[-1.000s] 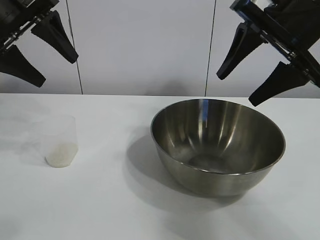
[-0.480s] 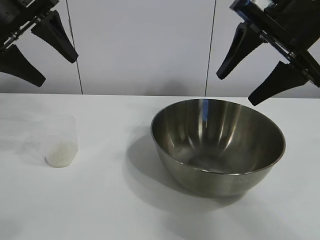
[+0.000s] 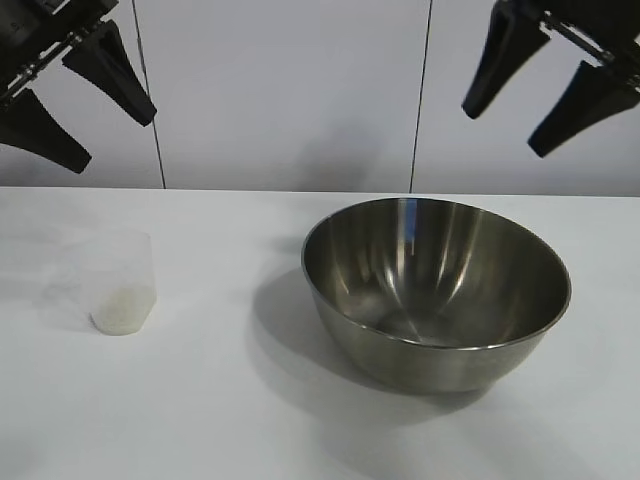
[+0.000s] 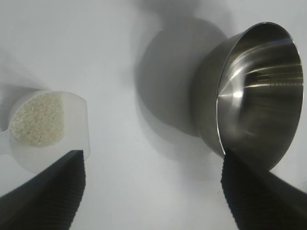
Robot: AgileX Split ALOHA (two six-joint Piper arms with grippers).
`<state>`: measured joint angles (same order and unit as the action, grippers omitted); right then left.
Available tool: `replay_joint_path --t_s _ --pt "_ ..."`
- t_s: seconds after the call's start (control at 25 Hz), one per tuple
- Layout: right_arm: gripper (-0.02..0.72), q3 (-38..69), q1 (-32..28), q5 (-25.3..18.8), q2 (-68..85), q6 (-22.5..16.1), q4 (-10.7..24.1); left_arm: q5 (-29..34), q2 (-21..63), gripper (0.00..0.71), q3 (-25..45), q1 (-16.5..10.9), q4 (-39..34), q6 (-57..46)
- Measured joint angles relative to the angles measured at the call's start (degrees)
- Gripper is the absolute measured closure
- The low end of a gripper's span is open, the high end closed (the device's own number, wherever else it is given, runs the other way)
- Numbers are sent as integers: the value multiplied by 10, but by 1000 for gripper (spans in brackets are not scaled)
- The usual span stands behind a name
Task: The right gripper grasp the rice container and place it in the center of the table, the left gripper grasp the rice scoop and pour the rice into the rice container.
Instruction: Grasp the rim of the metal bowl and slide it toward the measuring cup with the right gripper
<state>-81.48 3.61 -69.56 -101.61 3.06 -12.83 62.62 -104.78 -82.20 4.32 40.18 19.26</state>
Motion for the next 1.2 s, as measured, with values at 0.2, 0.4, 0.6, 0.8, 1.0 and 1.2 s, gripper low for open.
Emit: replay_joint_path --t_s 0.2,0.4,0.6,0.8,1.0,1.2 --pt "252 5 0 5 -52 0 19 0 0 144 0 0 0 0" --pt "252 7 0 62 -81 0 17 0 0 144 0 0 0 0" --pt "252 7 0 98 -133 0 -15 0 0 144 0 0 0 0" --pt "360 7 0 112 -173 28 -70 0 0 144 0 0 0 0" --pt "662 7 0 106 -176 70 -101 -1 0 144 0 0 0 0" --pt "685 -36 -2 65 -165 97 -119 -1 0 144 0 0 0 0"
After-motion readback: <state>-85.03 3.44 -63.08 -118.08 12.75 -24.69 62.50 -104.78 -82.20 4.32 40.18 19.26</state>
